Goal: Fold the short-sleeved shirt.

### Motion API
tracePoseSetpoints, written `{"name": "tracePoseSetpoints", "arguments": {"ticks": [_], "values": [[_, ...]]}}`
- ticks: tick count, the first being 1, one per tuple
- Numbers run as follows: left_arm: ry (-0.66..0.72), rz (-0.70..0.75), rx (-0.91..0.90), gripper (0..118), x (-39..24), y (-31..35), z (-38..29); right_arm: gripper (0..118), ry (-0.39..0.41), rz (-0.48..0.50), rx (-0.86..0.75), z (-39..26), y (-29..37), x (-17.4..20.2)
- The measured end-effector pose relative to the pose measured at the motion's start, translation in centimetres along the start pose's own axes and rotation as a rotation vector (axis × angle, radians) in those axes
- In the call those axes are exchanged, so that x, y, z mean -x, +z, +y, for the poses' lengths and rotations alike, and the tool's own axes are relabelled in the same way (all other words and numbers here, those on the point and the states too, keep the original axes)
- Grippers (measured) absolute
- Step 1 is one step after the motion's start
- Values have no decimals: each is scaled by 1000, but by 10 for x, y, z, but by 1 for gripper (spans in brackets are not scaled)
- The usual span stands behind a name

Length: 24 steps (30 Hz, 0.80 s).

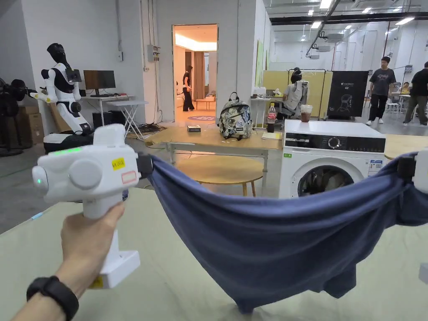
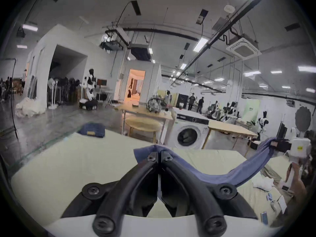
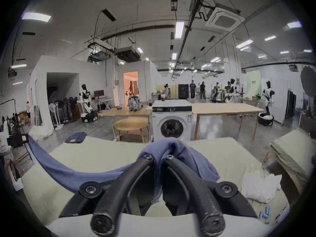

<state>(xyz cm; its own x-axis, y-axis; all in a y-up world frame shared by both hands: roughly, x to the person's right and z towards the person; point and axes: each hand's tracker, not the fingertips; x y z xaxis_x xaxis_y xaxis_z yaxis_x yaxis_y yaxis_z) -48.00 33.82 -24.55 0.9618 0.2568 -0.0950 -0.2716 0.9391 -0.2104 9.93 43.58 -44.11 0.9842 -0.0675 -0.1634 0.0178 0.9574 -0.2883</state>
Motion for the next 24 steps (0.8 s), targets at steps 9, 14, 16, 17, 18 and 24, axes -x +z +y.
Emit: {"name": "tracePoseSetpoints", "arguments": {"ticks": [9, 14, 16, 17, 18, 24], "values": [[87, -31, 153, 0, 31, 59, -148, 5, -54, 10, 111, -149, 53, -36], [99, 25, 321, 0, 41, 138, -223, 5, -160, -62, 297, -264, 117, -69], [88, 9, 367, 0, 45, 170, -249, 5, -207, -96, 333, -293, 166, -60], [98, 33, 393, 0, 43, 188, -262, 5, -232, -91, 352, -312, 182, -61], [118, 27, 393, 0, 44, 201, -276, 5, -246, -107, 372, -327, 197, -62], [100, 79, 437, 0, 48, 252, -306, 5, -289, -163, 433, -376, 255, -56]]}}
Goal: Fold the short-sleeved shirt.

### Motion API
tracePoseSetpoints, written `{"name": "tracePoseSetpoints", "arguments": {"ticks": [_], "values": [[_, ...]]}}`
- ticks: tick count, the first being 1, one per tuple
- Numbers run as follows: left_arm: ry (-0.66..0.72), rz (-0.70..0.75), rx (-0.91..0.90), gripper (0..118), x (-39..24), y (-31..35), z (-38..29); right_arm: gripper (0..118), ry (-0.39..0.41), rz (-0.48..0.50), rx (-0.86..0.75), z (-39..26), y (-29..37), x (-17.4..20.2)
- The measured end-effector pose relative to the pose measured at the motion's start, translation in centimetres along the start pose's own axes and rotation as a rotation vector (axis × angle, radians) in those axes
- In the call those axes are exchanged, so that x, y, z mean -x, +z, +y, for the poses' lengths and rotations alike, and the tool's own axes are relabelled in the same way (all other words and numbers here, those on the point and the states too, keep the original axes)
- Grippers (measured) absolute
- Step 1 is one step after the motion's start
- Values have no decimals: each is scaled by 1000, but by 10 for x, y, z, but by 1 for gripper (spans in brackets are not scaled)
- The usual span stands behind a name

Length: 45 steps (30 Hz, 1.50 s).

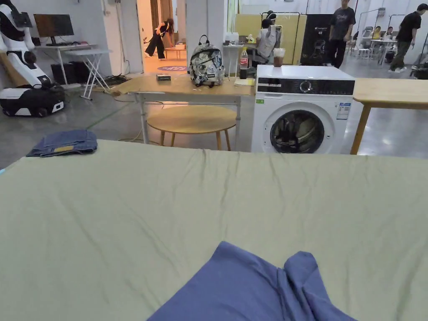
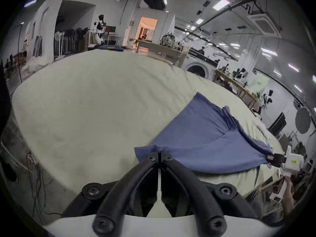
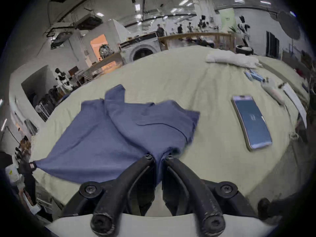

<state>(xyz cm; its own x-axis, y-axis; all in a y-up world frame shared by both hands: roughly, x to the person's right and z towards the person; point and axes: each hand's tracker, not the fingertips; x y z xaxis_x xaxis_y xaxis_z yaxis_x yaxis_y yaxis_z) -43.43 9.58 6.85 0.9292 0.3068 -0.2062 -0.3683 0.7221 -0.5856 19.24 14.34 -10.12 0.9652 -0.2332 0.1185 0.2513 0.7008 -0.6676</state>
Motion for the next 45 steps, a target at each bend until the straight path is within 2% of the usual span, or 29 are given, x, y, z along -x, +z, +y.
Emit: {"name": "tracePoseSetpoints", "arguments": {"ticks": [4, 5, 6, 7, 8, 9, 13, 14, 15, 19, 23, 25, 26, 28, 29, 30, 31, 38, 41, 42, 44, 45], "values": [[4, 11, 10, 0, -2, 7, -11, 5, -6, 2, -1, -16, 8, -1], [2, 10, 10, 0, -1, 7, -14, 12, 3, 4, -3, -18, 8, -1], [1, -2, 5, 9, 2, 4, -17, 30, 16, 4, 2, -20, 6, 0], [2, -40, 21, 24, 7, -1, -17, 43, 52, -42, 19, -20, 0, -3], [11, -52, 32, 38, 6, -2, -17, 51, 81, -85, 7, -24, 0, -2], [10, -37, 17, 48, 4, 0, -19, 55, 109, -107, -16, -28, 5, -4], [-65, 49, -88, 51, -5, 24, -13, 57, 127, -57, -47, -36, 32, -20], [-90, 73, -113, 58, -10, 32, -9, 57, 133, -35, -90, -36, 43, -20], [-127, 86, -150, 62, -15, 40, -3, 57, 146, -36, -129, -29, 62, -12], [-248, 79, -328, 62, -43, 64, 21, 59, 226, 6, -284, -2, 91, 18], [-261, -8, -416, 62, -72, 73, 42, 59, 284, 101, -400, 29, 101, 55], [-279, -32, -419, 61, -84, 77, 53, 56, 282, 182, -415, 41, 100, 70], [-284, -37, -417, 58, -88, 77, 55, 50, 281, 217, -407, 45, 98, 76], [-293, -81, -437, 26, -90, 73, 60, 19, 293, 221, -412, 49, 90, 84], [-284, -92, -441, 10, -92, 72, 60, 9, 309, 216, -407, 50, 87, 90], [-274, -92, -443, 0, -94, 72, 59, 0, 335, 207, -403, 50, 83, 94], [-262, -91, -447, 0, -96, 72, 58, 0, 359, 223, -402, 49, 79, 96], [-218, -36, -403, 0, -79, 77, 52, 0, 367, 256, -381, 47, 76, 105], [-133, -12, -260, 0, -56, 70, 48, 0, 367, 258, -379, 46, 75, 101], [-97, -15, -191, 4, -44, 63, 44, 0, 363, 264, -373, 47, 74, 99], [-27, -10, -137, 40, -23, 43, 27, 0, 330, 273, -349, 44, 69, 92], [-5, 16, -85, 52, -14, 34, 18, 0, 311, 285, -332, 44, 67, 88]]}}
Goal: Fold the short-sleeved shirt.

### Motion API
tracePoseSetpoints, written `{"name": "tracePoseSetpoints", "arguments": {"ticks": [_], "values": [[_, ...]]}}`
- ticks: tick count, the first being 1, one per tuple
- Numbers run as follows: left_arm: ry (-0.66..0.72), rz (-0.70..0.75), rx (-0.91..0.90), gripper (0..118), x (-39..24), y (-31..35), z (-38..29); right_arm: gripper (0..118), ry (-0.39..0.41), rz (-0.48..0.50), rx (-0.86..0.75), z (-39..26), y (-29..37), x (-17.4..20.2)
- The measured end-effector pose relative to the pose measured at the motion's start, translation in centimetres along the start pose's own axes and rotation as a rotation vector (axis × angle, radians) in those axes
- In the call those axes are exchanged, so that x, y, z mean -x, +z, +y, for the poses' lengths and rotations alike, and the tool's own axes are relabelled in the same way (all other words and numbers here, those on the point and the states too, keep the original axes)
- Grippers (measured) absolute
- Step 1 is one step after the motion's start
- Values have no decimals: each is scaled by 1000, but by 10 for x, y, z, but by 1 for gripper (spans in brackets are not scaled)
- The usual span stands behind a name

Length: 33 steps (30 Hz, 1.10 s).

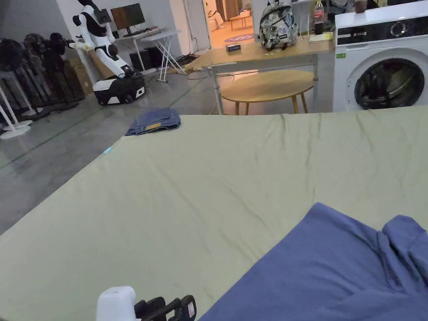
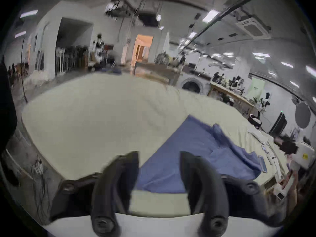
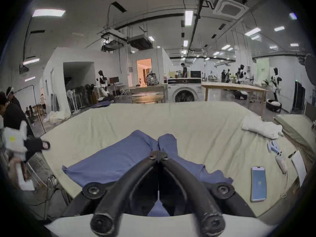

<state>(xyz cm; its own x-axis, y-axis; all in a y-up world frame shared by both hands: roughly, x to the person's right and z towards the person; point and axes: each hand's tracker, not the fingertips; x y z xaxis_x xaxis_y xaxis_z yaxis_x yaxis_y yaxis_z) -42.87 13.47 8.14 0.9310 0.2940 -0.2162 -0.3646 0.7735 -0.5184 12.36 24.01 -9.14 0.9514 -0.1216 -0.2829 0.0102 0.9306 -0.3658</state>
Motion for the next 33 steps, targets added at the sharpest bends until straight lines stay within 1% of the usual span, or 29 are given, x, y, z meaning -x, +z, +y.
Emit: {"name": "tracePoseSetpoints", "arguments": {"ticks": [3, 6, 8, 9, 10, 11, 12, 13, 16, 17, 18, 19, 20, 22, 23, 24, 26, 27, 29, 31, 32, 33], "values": [[49, 30, 92, 52, 21, -32, -28, 0, -34, -15, 25, -7, 0, -8], [137, 7, 171, 52, 29, -61, -51, 0, -53, -42, 50, -13, 1, -17], [136, -50, 198, 52, 32, -77, -59, 0, -54, -62, 61, -15, 3, -21], [114, -16, 180, 44, 28, -78, -61, 0, -53, -73, 64, -16, 3, -22], [83, 16, 165, 28, 26, -75, -58, 0, -52, -83, 67, -18, 4, -22], [50, 41, 158, 8, 17, -68, -50, 0, -52, -92, 73, -18, 4, -23], [37, 50, 175, 2, 15, -70, -47, 0, -54, -97, 76, -18, 3, -25], [61, 22, 195, 1, 14, -76, -50, 0, -55, -99, 77, -19, 2, -26], [20, 75, 206, 1, -2, -72, -48, 0, -54, -91, 91, -10, -13, -28], [7, 79, 223, 1, -3, -71, -42, 11, -44, -87, 96, -2, -21, -28], [-7, 84, 240, 1, -5, -71, -35, 48, -31, -81, 112, 8, -33, -28], [-14, 95, 259, 1, -10, -68, -32, 75, -19, -61, 166, 19, -50, -30], [-30, 106, 268, 1, -14, -67, -28, 84, -22, -47, 208, 28, -71, -33], [-101, 127, 268, 1, -18, -66, -23, 83, -44, -14, 292, 46, -122, -40], [-116, 133, 259, 1, -19, -65, -24, 83, -66, 2, 306, 50, -145, -44], [-116, 137, 250, 1, -21, -64, -27, 83, -89, 4, 365, 55, -177, -48], [-102, 142, 239, 1, -21, -63, -30, 83, -139, -13, 477, 59, -236, -56], [-95, 142, 239, 1, -19, -63, -30, 83, -153, -37, 532, 57, -263, -59], [-78, 135, 243, 1, -19, -63, -30, 82, -201, -63, 623, 49, -310, -64], [-52, 128, 244, 1, -15, -64, -31, 82, -204, -80, 669, 39, -346, -69], [-40, 125, 242, 1, -15, -64, -33, 82, -181, -120, 705, 32, -361, -68], [-35, 124, 241, 1, -15, -64, -33, 73, -159, -171, 737, 24, -374, -68]]}}
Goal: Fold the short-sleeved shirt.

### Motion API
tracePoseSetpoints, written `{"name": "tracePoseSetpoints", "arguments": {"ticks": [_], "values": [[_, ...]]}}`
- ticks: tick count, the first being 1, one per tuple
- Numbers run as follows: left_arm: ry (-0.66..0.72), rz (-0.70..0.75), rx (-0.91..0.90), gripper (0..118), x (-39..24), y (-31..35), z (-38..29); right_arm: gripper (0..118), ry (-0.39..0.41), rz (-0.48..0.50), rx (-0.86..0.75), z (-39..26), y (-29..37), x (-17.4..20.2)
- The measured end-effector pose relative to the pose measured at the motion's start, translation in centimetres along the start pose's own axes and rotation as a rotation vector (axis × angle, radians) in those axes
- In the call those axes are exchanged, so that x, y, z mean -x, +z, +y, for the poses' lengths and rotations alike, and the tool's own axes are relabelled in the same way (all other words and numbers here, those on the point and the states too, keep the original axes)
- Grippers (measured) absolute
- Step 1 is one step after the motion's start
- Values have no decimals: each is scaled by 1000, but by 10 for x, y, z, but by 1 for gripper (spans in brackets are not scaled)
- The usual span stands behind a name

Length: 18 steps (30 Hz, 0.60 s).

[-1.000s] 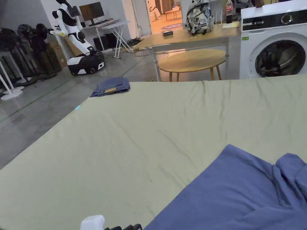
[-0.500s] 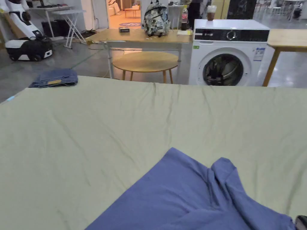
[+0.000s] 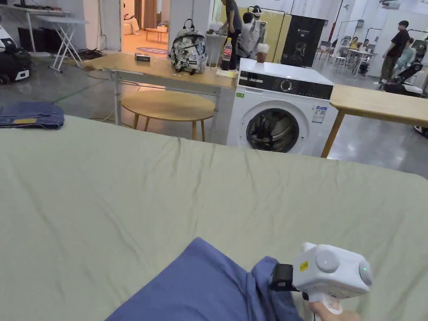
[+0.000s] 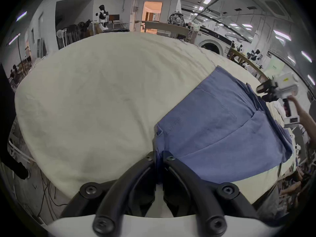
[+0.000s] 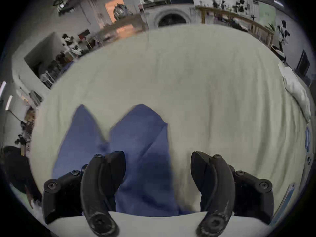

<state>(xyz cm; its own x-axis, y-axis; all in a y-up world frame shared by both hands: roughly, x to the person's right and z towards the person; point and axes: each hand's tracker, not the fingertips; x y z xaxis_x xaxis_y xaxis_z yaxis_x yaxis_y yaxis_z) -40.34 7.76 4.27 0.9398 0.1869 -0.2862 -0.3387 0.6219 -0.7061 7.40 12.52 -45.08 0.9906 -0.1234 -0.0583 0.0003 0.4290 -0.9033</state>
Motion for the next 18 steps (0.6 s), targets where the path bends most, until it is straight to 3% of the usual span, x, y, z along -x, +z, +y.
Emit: {"name": "tracePoseSetpoints", "arguments": {"ticks": [3, 4, 6, 10, 15, 18], "values": [[13, 2, 0, 1, 0, 0, -1, 24, 76, -109, -46, -13, -2, 8], [15, 4, -2, 1, 0, -1, -2, 2, 113, -60, -79, -19, 3, 7], [27, -2, -10, 1, 1, -3, -5, 1, 127, -67, -81, -23, 8, 4], [121, -90, -106, 0, 11, 2, -12, 1, 111, 19, -193, -29, 55, -9], [118, -184, -286, 0, 1, 25, 38, 1, 166, 71, -440, -37, 171, -29], [54, -241, -435, 0, -12, 38, 91, 1, 201, 39, -596, -33, 246, -42]]}}
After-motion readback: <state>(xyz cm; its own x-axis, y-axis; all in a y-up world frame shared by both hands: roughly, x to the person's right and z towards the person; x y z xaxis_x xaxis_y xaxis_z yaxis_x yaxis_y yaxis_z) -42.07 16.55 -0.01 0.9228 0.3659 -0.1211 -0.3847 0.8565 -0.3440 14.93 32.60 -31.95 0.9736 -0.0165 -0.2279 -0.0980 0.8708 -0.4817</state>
